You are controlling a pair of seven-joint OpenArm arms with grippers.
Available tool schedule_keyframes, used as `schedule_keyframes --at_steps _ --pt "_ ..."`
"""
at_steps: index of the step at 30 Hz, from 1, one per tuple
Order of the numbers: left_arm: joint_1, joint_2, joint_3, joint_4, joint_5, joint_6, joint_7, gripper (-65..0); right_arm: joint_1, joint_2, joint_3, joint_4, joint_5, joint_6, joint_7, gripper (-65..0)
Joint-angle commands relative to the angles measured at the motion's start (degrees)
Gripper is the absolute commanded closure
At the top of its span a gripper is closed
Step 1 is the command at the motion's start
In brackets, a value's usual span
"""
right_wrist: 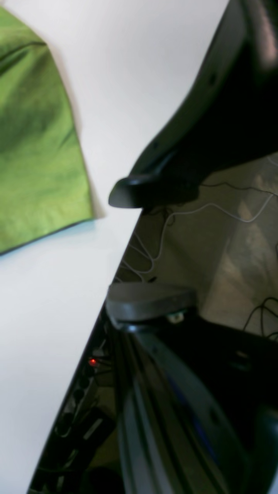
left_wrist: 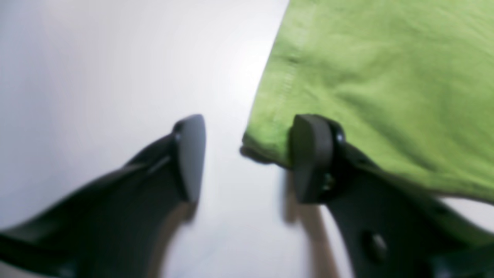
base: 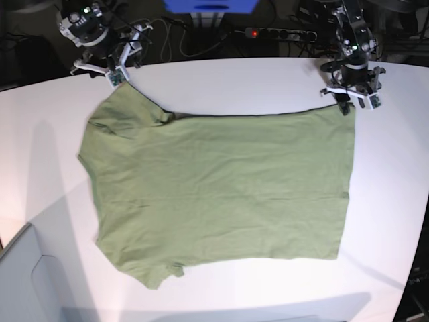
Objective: Fold the T-shirt properly
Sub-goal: 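Lower both grippers to the shoulder corners of the green T-shirt, then grasp the shirt's shoulder edges with both grippers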
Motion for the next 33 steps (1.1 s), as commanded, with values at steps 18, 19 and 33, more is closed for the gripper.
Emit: schedule_keyframes --at_steps 18,19,33 --pt "1.33 -0.33 -0.15 0.96 0.01 0.14 -0.87 0.0 5.3 -4.5 -0.08 -0.63 0.19 0.92 0.76 -38.0" --pt "1.33 -0.33 -0.15 0.96 0.01 0.14 -0.87 0.0 6.01 -4.67 -0.08 -1.33 0.19 0.92 0.76 -38.8" --pt "2.21 -0.33 -0.15 0.87 0.01 0.14 -0.87 0.0 8.12 -3.97 0.1 -15.4 0.19 1.01 6.56 -37.8"
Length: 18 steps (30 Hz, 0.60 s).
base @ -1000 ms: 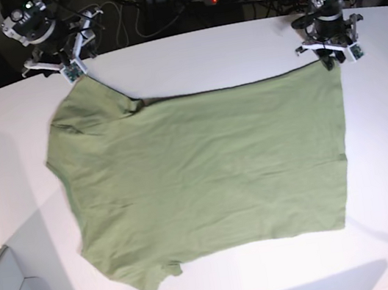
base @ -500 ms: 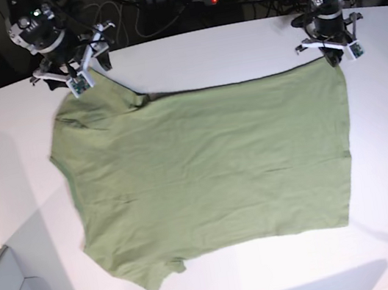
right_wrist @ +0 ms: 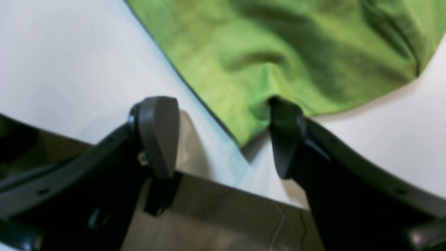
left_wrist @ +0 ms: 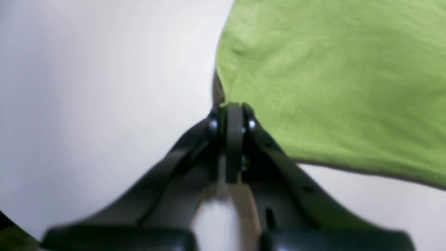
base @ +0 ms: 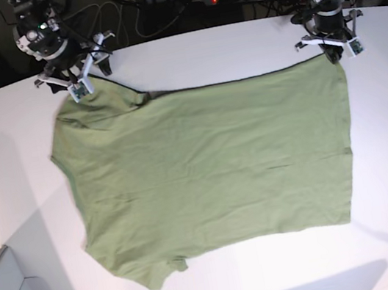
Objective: Fold the T-shirt properly
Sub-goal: 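Grasp the shirt's shoulder edges with both grippers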
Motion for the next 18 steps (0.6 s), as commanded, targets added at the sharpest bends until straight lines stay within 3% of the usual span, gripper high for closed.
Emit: schedule_keyframes --at_steps 1,8,18 --pt "0.46 -0.44 -0.15 0.63 0.01 0.12 0.4 0.0 -0.49 0.91 -0.1 -0.6 0.17 1.03 -2.81 -35.7" --pt "0.55 -0.44 -0.15 0.63 0.01 0.12 0.4 0.0 -0.76 1.08 0.25 -0.69 0.17 1.03 -3.34 0.0" --pt "4.15 -0.35 -0.15 7.22 0.01 0.21 0.4 0.0 -5.5 3.98 2.98 11.09 0.17 1.03 -3.43 -0.1"
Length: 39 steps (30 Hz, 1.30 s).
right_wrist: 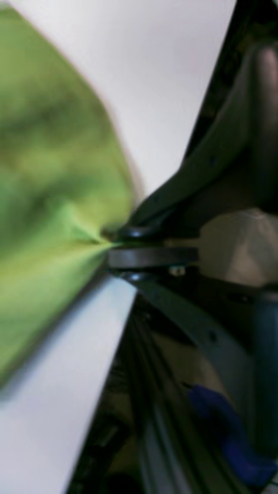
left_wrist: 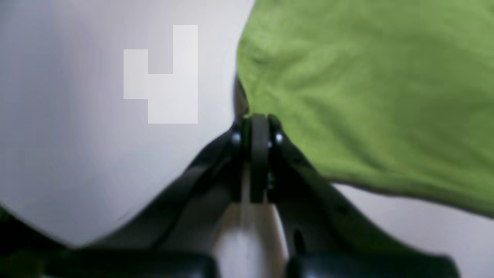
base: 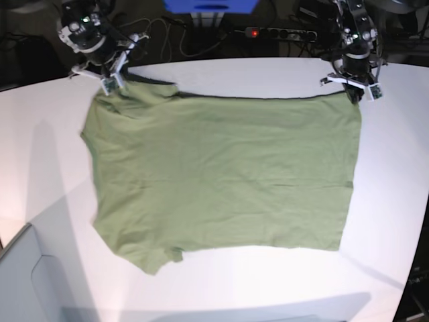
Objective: Fold the T-shirt properly
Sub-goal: 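Grasp the shirt's shoulder edges with both grippers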
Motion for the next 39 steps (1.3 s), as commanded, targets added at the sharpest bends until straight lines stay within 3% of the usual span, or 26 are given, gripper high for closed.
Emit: schedule_keyframes --at_steps 1,8,14,23,39 --pt "1.03 -0.42 -0.19 2.38 -0.12 0.14 -1.31 0.0 -0.5 0.35 1.21 2.2 0.21 0.59 1.4 -0.1" --pt "5.6 2.22 -0.19 9.94 -0.12 0.14 -1.22 0.0 -3.14 0.53 7.37 4.84 0.21 1.21 1.58 -0.1" --pt "8.59 5.04 -0.19 12.05 -0.04 0.14 -1.22 0.0 -4.9 0.0 11.85 4.92 0.21 9.38 1.58 -0.1" --pt "10.0 4.6 -0.19 12.05 -0.04 0.14 -1.22 0.0 -5.43 0.0 11.41 6.95 0.21 9.82 1.84 -0.1" --pt "-1.96 4.42 -0.19 11.52 0.67 0.14 -1.13 0.0 14.44 0.53 4.91 -1.84 0.21 9.82 -2.99 -0.1"
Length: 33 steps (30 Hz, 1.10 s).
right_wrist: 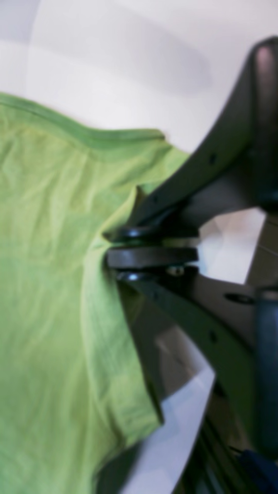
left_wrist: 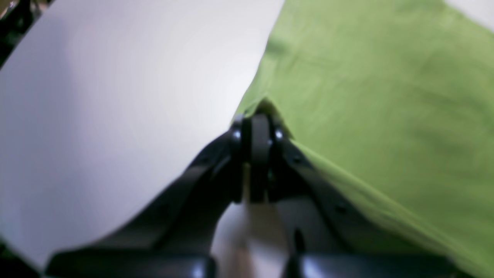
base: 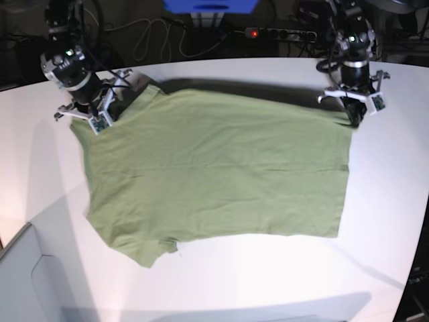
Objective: Fold the T-shirt properly
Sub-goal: 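Grasp the shirt's shoulder edges with both grippers, then pull the grasped shoulder edge over the shirt body with both grippers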
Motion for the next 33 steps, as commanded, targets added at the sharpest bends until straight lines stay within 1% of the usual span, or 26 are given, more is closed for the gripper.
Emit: schedule_keyframes --at_steps 1,5,8,11,12,17,22,26,33 --pt "-0.67 -0.3 -0.15 0.77 -0.08 0.21 -1.55 0.0 1.11 0.55 0.16 -0.04 0.3 0.38 1.27 -0.1" --pt "-4.1 -0.56 -0.15 -3.1 -0.08 0.21 -1.55 0.0 5.6 0.55 0.16 -4.87 0.3 0.47 1.27 -0.1" --pt "-6.56 -2.06 -0.15 -7.06 -0.08 0.21 -1.55 0.0 8.68 1.61 0.16 -7.42 0.3 0.47 1.27 -0.1" --pt "-8.49 -2.67 -0.15 -9.78 -0.08 0.21 -1.55 0.0 10.7 1.96 0.16 -8.12 0.3 0.47 1.27 -0.1" --pt "-9.02 -3.38 -0.15 -10.31 -0.08 0.21 -1.55 0.0 11.49 1.96 0.16 -8.21 0.3 0.47 1.27 -0.1" --pt "-11.13 -4.26 -0.15 -11.01 -0.08 0.21 -1.55 0.0 14.57 1.78 -0.45 -8.21 0.3 0.47 1.27 -0.1" --pt "-13.07 -4.52 0.91 -11.01 -0.08 0.21 -1.55 0.0 18.17 1.87 -5.46 -9.62 0.3 0.47 1.27 -0.1" --pt "-13.59 -4.52 2.76 -11.01 -0.08 0.21 -1.55 0.0 20.46 1.78 -7.66 -12.43 0.3 0.47 1.62 -0.1" --pt "-15.35 -4.52 3.46 -11.1 -0.08 0.3 -1.55 0.0 22.48 1.96 -7.75 -15.51 0.3 0.47 1.8 -0.1"
